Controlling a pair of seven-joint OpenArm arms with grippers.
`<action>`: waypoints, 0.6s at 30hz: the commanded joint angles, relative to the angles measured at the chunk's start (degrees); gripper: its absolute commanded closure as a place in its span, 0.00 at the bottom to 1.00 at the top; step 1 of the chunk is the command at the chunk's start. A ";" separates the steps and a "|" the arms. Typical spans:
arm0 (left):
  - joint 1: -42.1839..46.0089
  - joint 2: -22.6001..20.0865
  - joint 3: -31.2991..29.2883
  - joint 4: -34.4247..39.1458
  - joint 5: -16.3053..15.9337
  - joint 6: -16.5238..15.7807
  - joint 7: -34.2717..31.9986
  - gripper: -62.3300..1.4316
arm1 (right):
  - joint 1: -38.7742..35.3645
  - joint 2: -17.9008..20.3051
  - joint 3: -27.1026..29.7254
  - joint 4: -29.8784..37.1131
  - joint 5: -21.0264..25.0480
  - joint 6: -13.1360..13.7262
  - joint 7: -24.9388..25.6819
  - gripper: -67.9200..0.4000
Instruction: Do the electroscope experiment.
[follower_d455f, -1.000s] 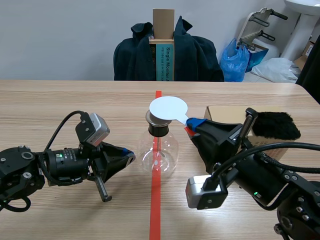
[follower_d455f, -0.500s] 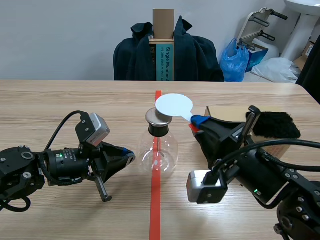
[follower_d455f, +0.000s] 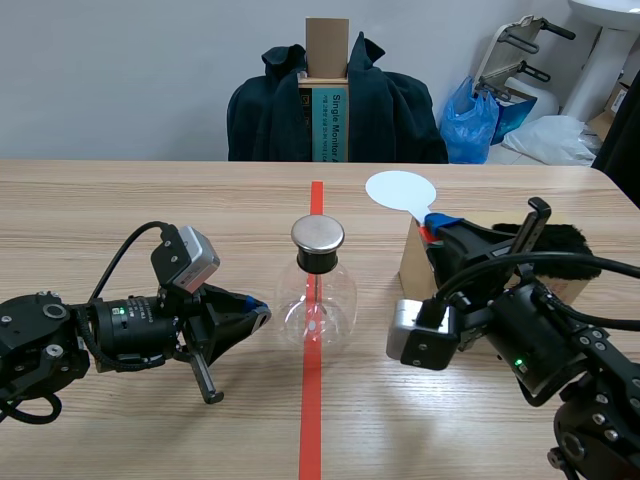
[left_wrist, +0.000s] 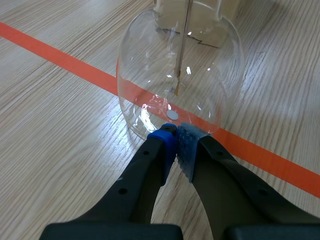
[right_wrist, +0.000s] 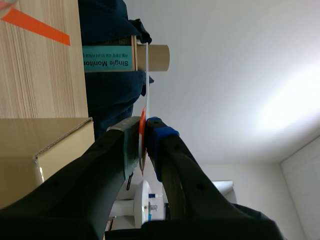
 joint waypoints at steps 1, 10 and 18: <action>0.00 -0.02 -0.70 0.92 -0.52 -0.26 -0.59 0.93 | 0.94 0.74 0.59 0.98 0.33 -0.68 -0.44 0.98; 0.00 -0.02 -0.70 0.92 -0.52 -0.26 -0.59 0.93 | 0.94 0.74 0.59 0.98 0.31 -0.68 3.15 0.98; 0.00 -0.02 -0.70 0.92 -0.52 -0.26 -0.59 0.93 | 0.94 0.74 0.59 0.98 -0.83 -1.60 10.54 0.98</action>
